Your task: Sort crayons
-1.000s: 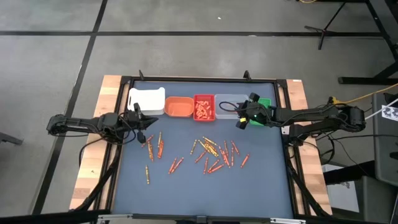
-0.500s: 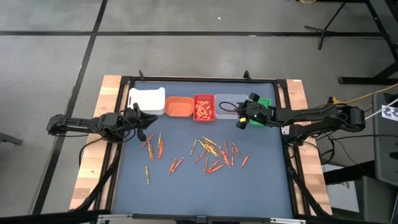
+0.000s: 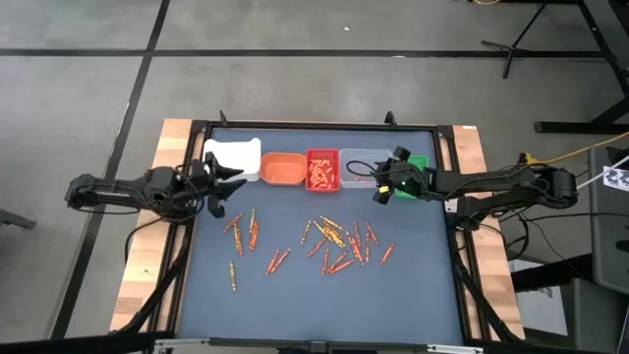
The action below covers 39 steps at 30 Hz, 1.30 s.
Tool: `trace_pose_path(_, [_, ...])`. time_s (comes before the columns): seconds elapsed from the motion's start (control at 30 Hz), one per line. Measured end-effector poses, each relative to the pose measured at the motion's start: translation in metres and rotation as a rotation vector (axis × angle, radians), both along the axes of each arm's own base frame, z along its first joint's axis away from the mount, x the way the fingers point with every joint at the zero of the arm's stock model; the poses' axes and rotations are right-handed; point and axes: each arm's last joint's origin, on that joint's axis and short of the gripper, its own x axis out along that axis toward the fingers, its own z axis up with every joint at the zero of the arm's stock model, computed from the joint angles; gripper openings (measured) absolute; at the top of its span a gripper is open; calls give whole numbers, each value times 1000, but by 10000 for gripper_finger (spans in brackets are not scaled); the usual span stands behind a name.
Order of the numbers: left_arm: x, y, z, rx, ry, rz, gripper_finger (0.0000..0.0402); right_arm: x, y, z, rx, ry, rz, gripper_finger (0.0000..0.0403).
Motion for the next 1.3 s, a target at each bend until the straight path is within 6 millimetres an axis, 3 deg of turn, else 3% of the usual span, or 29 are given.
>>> trace_pose_path(0.2, [16,0,31,-12,283,12,140,0,0,0,0,0,0,143])
trace_pose_path(0.37, [31,0,35,-133,550,63,140,0,0,0,0,0,1,143])
trace_pose_path(0.77, [54,-5,-2,-419,939,109,140,0,0,0,1,3,2,143])
trace_pose_path(1.3, [75,-6,-40,-542,1176,263,140,0,0,0,2,6,2,143])
